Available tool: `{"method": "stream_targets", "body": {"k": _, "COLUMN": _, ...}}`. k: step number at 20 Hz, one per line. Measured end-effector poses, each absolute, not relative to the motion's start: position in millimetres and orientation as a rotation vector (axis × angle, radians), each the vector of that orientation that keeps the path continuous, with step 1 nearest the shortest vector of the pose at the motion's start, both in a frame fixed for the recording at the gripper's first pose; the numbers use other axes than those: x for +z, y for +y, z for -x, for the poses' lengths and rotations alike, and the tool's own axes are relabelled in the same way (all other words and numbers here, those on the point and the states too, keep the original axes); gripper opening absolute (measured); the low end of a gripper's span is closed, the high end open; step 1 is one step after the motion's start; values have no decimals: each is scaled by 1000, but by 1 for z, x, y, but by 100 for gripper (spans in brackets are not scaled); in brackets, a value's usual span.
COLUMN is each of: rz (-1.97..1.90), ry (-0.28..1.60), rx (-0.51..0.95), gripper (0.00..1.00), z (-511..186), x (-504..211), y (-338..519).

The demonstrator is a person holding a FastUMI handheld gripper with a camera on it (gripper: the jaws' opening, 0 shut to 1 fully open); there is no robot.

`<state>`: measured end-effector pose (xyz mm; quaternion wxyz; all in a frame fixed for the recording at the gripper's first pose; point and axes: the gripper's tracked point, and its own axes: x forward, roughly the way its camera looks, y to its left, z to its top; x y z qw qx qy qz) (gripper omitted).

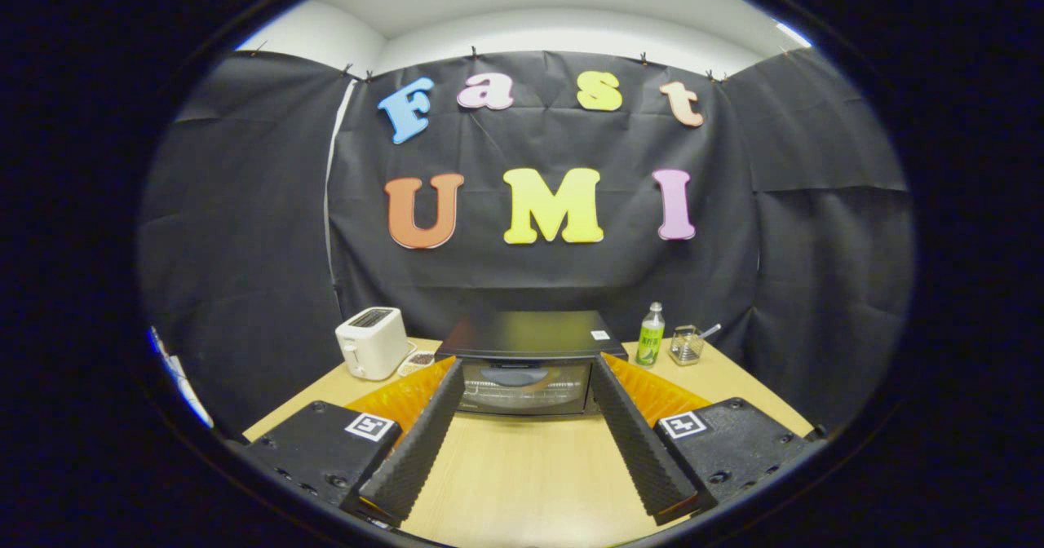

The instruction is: Open the toaster oven, put the food inside, and close the toaster oven door.

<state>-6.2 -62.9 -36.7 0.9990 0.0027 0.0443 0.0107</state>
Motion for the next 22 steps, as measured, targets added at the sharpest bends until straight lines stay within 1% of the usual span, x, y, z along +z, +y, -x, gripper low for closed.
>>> {"method": "stream_targets", "body": {"k": 5, "rz": 4, "ry": -20, "rx": 34, "gripper": 100, "z": 52, "x": -15, "y": -60}}
{"method": "stream_targets", "body": {"k": 9, "rz": 47, "ry": -46, "rx": 9, "gripper": 100, "z": 76, "x": -13, "y": -62}}
{"method": "stream_targets", "body": {"k": 12, "rz": 67, "ry": -33, "rx": 15, "gripper": 100, "z": 78, "x": -18, "y": -52}}
{"method": "stream_targets", "body": {"k": 14, "rz": 70, "ry": -6, "rx": -18, "gripper": 100, "z": 75, "x": -25, "y": -57}}
{"method": "stream_targets", "body": {"k": 16, "rz": 61, "ry": 13, "rx": -21, "gripper": 100, "z": 75, "x": -32, "y": -54}}
{"method": "stream_targets", "body": {"k": 22, "rz": 33, "ry": -31, "rx": -36, "gripper": 100, "z": 82, "x": -33, "y": -65}}
